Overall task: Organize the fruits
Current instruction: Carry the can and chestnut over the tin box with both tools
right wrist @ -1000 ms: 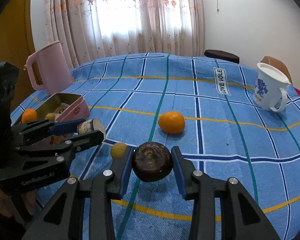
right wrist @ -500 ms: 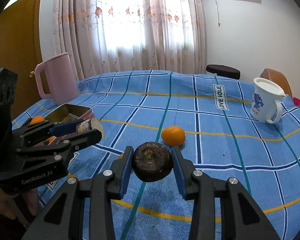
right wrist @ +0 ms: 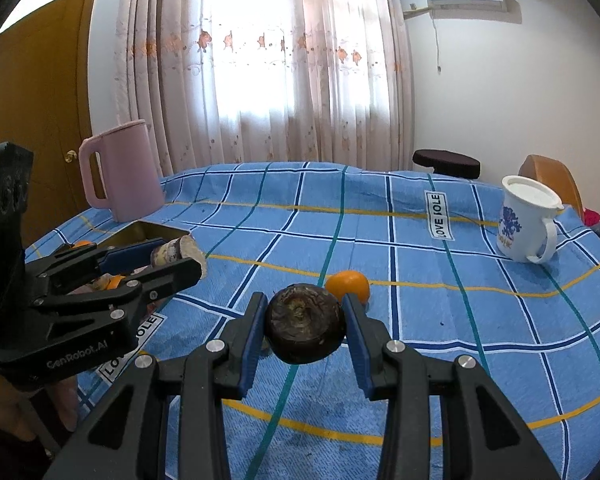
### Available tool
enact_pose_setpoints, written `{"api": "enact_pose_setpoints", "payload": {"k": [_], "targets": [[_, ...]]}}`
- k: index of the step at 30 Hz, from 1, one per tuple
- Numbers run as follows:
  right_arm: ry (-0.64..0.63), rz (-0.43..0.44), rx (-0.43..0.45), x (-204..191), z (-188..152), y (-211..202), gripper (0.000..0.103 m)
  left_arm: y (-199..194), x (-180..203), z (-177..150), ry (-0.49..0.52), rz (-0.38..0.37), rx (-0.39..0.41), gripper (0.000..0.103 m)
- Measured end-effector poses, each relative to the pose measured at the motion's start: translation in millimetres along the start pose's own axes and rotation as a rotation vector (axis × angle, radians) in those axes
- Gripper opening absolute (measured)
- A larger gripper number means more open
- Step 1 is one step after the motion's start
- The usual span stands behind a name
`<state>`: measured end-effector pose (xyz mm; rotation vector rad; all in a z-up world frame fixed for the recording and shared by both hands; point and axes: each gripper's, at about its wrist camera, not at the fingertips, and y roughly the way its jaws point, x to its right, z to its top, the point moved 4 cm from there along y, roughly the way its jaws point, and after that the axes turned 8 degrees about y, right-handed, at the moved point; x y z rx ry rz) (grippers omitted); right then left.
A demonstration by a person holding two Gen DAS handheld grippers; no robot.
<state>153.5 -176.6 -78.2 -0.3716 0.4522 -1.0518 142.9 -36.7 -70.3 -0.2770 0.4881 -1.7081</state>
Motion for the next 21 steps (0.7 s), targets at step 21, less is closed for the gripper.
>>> {"api": "enact_pose_setpoints", "payload": {"k": [21], "targets": [[-0.034,-0.001,0.085,-4.7,1.3,-14.8,0.041,-15.3,3.4,1.8,0.019,0.045,0.072,0.047]]}}
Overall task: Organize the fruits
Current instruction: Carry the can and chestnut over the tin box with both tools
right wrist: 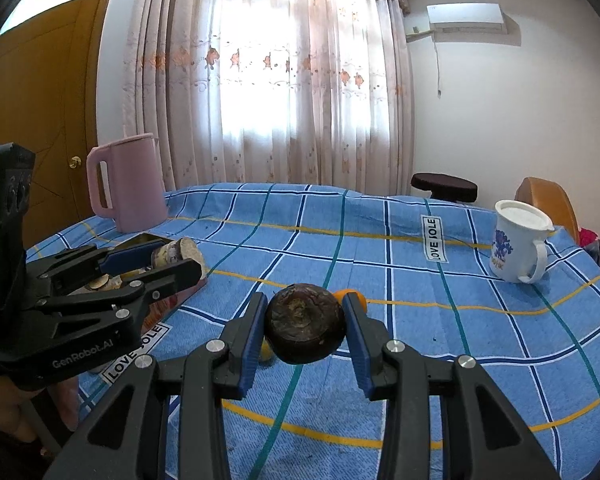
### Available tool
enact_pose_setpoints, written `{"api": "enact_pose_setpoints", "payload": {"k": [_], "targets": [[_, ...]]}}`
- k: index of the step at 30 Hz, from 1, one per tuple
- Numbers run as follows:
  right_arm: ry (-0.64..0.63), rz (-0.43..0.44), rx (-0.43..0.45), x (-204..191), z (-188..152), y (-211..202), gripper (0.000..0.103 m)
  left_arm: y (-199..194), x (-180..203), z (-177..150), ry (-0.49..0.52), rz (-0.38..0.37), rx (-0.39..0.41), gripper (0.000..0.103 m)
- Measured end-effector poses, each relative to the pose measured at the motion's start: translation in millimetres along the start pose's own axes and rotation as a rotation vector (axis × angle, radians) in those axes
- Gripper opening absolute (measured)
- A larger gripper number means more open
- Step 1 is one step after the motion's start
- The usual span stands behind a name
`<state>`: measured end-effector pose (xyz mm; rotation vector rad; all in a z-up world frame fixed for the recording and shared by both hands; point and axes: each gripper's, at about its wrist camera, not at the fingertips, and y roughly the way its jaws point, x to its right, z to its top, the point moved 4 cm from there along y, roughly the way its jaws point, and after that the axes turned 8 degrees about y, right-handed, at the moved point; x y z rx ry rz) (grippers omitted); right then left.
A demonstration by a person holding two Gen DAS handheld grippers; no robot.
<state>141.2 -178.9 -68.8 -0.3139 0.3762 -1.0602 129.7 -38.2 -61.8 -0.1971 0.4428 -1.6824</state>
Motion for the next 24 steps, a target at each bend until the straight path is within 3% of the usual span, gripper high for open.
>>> {"api": "enact_pose_setpoints", "payload": {"k": [15,24], "targets": [[-0.032,-0.026,0.051,-6.6,1.2,-8.1,0.041,-11.6,-2.4,-0.4,-0.002,0.018,0.038,0.047],[-0.087,0.044,0.058,-44.9,14.9,3.2,0.041,-24.2,-32.3,-4.5,-0.042,0.054,0.026,0.047]]}}
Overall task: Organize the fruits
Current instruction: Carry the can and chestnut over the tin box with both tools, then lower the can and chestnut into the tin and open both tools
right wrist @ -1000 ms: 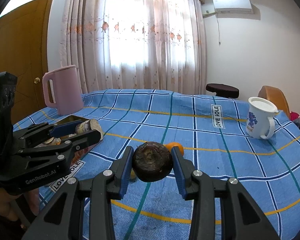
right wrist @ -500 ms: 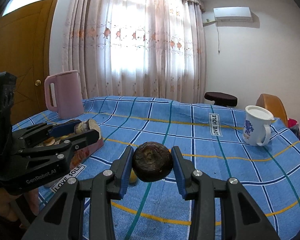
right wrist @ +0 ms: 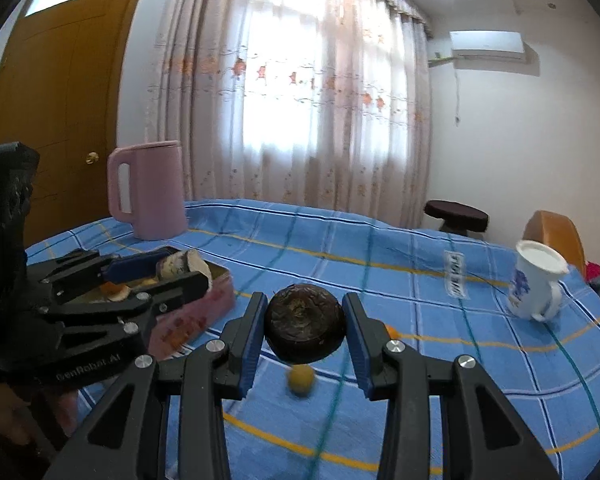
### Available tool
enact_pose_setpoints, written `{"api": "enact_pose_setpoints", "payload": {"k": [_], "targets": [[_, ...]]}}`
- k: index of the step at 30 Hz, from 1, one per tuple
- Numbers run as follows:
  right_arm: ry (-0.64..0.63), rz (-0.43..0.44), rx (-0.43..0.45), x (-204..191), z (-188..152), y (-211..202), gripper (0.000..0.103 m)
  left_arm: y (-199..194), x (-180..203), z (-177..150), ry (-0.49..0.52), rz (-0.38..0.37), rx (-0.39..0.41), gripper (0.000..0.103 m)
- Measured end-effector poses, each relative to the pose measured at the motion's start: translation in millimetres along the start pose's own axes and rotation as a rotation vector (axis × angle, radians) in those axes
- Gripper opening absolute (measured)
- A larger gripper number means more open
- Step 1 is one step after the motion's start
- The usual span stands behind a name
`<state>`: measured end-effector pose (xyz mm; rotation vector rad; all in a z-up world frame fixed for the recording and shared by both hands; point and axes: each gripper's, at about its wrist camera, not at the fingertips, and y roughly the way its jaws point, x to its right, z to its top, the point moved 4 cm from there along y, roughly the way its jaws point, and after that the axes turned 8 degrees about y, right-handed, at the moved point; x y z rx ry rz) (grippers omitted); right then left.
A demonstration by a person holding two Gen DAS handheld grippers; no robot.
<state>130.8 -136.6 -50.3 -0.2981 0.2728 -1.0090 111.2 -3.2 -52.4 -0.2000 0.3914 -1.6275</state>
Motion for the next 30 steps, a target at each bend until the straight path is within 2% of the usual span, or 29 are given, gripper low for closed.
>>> {"api": "enact_pose_setpoints", "payload": {"k": [9,18,25,30], "targets": [[-0.04,0.096,-0.017,-48.4,21.6,26.3,0.041,-11.3,-51.3,-7.3,-0.065,0.073,-0.029,0.047],[-0.055,0.181,-0.069,-92.5,24.3,56.3,0.041,-13.2,-102.5,-22.2,-0.131,0.132,-0.088,0.047],[-0.065,0.216,-0.152,-117.5,8.7,84.9,0.041,-7.2,-114.2,-36.1,-0.149,0.126,-0.141,0.047],[-0.022,0.23,-0.212,-115.4,-0.2,98.7,0.041,-10.8,-117.3,-35.8,-0.16,0.113,-0.142,0.047]]}}
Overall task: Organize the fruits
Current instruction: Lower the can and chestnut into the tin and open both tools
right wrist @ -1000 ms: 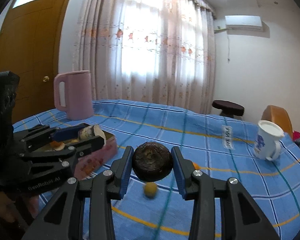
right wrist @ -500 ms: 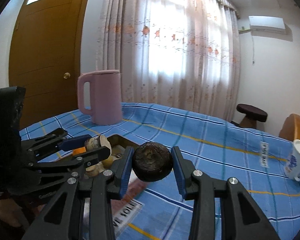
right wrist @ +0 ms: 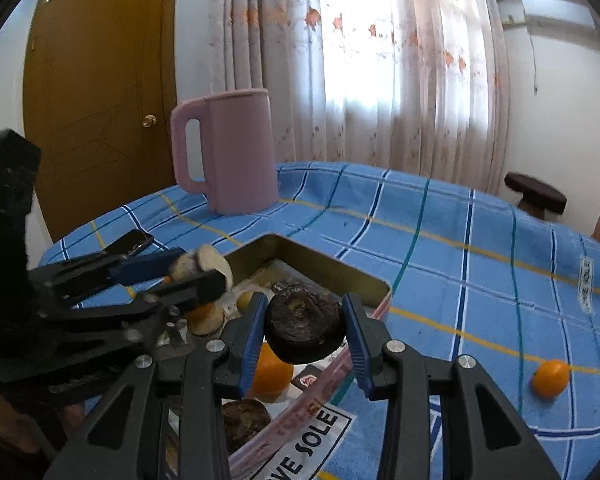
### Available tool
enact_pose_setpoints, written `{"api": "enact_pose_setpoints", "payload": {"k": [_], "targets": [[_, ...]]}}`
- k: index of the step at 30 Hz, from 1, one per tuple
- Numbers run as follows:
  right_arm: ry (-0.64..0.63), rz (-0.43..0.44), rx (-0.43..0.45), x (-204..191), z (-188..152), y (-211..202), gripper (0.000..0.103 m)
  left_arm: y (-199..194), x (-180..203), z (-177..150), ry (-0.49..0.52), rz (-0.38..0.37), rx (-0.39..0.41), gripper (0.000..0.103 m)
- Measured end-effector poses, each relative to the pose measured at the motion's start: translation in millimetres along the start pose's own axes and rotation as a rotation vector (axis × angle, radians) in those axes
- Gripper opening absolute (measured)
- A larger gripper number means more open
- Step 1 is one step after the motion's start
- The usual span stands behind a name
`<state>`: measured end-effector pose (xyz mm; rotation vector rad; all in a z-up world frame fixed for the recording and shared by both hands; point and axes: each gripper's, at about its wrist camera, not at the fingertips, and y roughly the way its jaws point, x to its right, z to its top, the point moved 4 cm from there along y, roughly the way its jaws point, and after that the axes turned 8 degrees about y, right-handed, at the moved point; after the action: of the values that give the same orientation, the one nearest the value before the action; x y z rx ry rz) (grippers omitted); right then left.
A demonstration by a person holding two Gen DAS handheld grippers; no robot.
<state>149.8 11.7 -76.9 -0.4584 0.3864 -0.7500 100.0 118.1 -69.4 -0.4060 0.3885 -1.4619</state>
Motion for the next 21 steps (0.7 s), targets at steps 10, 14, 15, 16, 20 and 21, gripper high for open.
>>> {"api": "enact_pose_setpoints", "payload": {"k": [10,14,15,16,20,21], "targets": [[-0.032,0.038,-0.033,-11.6,-11.6,-2.4,0.041,-27.1,1.1,-19.0,0.052,-0.004,-0.001,0.047],[-0.032,0.057,-0.041,-15.7,-13.7,-3.6,0.041,-35.7,-13.0,-24.9,0.031,0.018,-0.013,0.047],[-0.034,0.061,-0.046,-17.5,-14.8,-3.3,0.041,-36.8,-15.5,-26.7,0.029,0.023,-0.019,0.047],[-0.042,0.06,-0.046,-19.6,-16.0,-3.8,0.041,-37.7,-16.3,-29.9,0.032,0.02,-0.025,0.047],[-0.062,0.074,-0.058,-27.6,-19.9,-3.0,0.041,-32.3,-13.0,-40.6,0.046,0.006,-0.058,0.047],[-0.07,0.077,-0.064,-30.1,-21.2,-1.6,0.041,-29.2,-13.8,-42.1,0.044,0.011,-0.067,0.047]]}}
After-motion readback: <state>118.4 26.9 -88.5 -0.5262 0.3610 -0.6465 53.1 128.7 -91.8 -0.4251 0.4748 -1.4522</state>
